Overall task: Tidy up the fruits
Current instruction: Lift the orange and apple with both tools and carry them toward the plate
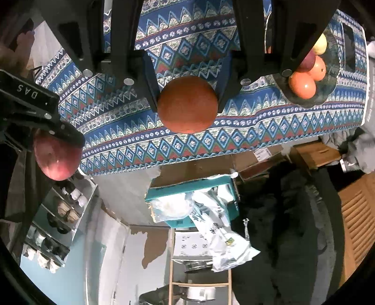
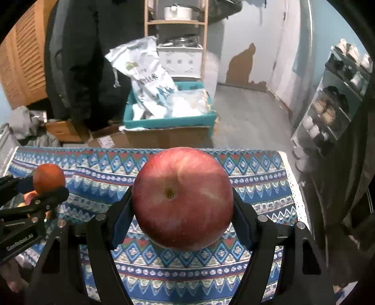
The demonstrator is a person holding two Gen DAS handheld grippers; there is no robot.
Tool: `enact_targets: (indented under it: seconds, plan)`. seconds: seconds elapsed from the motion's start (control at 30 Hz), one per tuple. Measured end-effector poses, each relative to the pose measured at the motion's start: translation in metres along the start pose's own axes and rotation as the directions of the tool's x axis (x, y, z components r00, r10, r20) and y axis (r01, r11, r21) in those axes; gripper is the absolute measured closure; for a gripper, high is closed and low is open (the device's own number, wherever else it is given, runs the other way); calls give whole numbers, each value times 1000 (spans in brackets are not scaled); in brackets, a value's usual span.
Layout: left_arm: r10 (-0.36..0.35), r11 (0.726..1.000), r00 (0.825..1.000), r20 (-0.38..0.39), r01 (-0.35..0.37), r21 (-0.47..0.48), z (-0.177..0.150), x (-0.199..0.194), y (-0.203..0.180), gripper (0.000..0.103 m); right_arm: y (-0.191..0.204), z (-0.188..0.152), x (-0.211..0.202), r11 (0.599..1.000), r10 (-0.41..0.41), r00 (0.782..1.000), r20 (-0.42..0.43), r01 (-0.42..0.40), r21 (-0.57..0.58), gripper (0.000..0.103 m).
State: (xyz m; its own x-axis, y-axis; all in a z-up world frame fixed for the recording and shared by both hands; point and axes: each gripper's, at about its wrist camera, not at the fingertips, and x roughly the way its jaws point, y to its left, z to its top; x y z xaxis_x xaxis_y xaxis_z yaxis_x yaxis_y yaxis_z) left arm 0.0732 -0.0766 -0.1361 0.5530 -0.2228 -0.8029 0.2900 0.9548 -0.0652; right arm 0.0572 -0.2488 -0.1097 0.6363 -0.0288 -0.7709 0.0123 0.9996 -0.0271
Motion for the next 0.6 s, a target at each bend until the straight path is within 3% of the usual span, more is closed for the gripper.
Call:
enact_targets:
  seconds: [0.6]
  plan:
    - [38,997,999,12,-37,-72,-21,-31,51,56,60,12,-21,991,108,993,42,-104,-82,28]
